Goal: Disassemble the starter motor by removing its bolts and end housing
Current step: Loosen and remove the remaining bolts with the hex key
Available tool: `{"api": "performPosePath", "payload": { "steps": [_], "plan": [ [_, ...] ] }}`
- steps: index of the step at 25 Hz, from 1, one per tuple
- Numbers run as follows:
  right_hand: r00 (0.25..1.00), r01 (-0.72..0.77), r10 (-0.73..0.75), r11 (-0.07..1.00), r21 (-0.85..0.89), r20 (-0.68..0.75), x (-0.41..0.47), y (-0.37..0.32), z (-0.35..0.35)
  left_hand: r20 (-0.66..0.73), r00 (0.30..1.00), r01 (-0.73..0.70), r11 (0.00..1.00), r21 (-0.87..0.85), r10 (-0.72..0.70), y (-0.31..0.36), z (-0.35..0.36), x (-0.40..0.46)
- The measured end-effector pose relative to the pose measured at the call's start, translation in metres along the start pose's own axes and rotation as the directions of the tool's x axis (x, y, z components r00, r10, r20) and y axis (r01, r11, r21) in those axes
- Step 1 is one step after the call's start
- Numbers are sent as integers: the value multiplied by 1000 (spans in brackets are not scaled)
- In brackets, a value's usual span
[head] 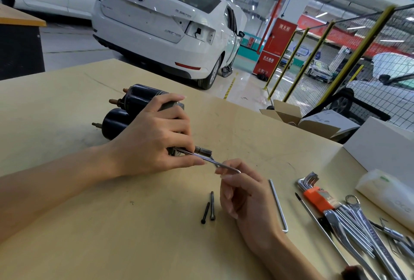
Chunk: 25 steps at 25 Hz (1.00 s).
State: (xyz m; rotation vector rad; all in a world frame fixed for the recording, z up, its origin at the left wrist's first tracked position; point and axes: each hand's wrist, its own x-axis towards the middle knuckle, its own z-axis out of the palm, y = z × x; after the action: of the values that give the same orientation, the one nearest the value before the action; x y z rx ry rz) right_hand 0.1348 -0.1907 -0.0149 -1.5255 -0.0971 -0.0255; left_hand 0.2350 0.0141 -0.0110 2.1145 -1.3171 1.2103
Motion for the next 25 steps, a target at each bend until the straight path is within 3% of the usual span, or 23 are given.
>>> {"api": "performPosePath", "payload": {
  "steps": [14, 21, 25],
  "plan": [
    [982, -52, 51, 999, 2, -181, 4, 7, 1, -18, 1000, -4, 999, 33, 5, 0, 2, 1],
    [995, -75, 80, 994, 85, -54, 3, 2, 3, 0, 1000, -3, 999, 34, 3, -1, 0, 0],
    [1000, -14, 14, 997, 82, -6, 1, 5, 3, 19, 1000, -3, 1000, 27, 3, -1, -1, -1]
  ]
}}
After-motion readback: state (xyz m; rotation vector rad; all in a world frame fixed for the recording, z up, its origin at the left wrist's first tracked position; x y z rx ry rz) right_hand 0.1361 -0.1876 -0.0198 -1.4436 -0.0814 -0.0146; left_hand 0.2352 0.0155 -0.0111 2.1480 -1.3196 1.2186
